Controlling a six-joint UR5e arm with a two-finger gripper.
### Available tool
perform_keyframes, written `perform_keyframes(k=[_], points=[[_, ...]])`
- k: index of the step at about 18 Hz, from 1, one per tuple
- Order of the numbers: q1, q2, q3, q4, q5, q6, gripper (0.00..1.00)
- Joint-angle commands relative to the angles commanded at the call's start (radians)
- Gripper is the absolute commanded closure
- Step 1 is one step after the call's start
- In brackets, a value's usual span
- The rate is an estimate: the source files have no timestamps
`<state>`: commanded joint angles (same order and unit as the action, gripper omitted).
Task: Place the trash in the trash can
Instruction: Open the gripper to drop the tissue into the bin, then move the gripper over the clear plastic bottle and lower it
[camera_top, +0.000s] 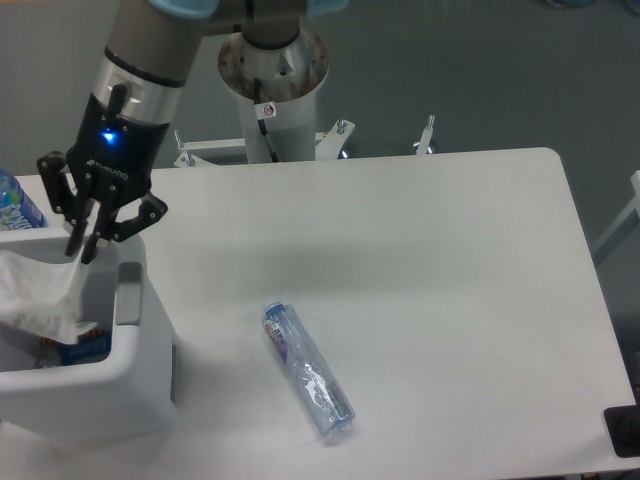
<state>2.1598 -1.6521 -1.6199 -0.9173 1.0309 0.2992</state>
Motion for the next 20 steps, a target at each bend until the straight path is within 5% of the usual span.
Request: perform_keyframes(k=[7,11,20], points=[[0.118,-0.006,0.067,0.0,0.006,-0.049,0.0],[0.184,-0.095,0.133,0.003,0.047,-0.186,0.0],[0.262,-0.325,0.207,0.005,0.156,-0.213,0.0]])
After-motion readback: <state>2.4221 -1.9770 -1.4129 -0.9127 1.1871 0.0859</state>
